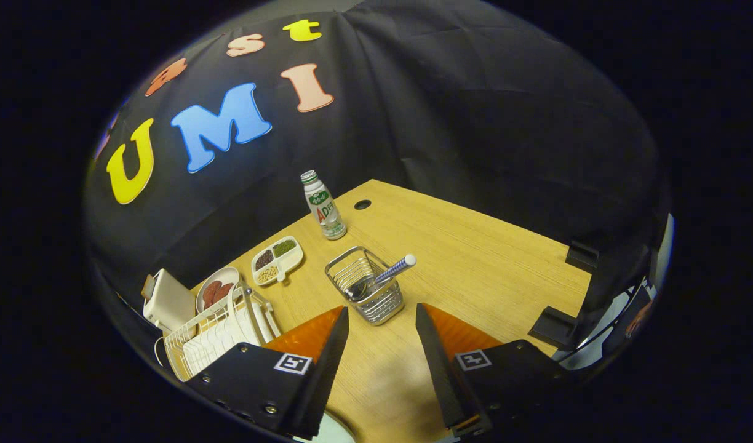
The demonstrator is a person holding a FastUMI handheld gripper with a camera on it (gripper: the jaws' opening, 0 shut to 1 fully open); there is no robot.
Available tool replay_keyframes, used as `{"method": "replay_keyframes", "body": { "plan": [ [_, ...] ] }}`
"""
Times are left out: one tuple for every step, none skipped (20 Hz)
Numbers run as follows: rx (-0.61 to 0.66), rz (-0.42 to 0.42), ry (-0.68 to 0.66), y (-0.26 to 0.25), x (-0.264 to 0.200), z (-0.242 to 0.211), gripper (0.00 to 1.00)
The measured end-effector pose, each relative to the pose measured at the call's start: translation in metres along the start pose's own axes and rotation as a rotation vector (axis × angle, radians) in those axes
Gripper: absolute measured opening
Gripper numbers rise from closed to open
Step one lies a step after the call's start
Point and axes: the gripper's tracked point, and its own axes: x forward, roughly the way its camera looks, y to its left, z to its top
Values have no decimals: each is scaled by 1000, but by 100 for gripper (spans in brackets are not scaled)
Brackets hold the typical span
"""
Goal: Take the plate from the dish rack, then take the spoon from the basket and place it into the plate.
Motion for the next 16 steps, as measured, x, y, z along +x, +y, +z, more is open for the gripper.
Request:
{"method": "replay_keyframes", "body": {
  "plan": [
    [17, -5, -12, -1, 7, 5, 70],
    [33, -12, -22, -2, 14, 12, 70],
    [46, -19, -32, -3, 22, 16, 70],
    [60, -24, -39, -4, 29, 21, 70],
    [75, -30, -41, -4, 36, 24, 70],
    [90, -34, -42, -4, 43, 26, 70],
    [101, -42, -38, -6, 48, 26, 70],
    [109, -47, -32, -7, 51, 27, 70],
    [119, -52, -30, -8, 55, 28, 70],
    [125, -58, -28, -9, 58, 29, 70],
    [128, -58, -29, -10, 61, 30, 70],
    [128, -60, -32, -11, 63, 32, 70],
    [124, -67, -35, -12, 68, 32, 70],
    [121, -69, -35, -14, 70, 33, 70],
    [116, -80, -36, -16, 73, 34, 70],
    [113, -57, -43, -13, 75, 37, 70]
  ]
}}
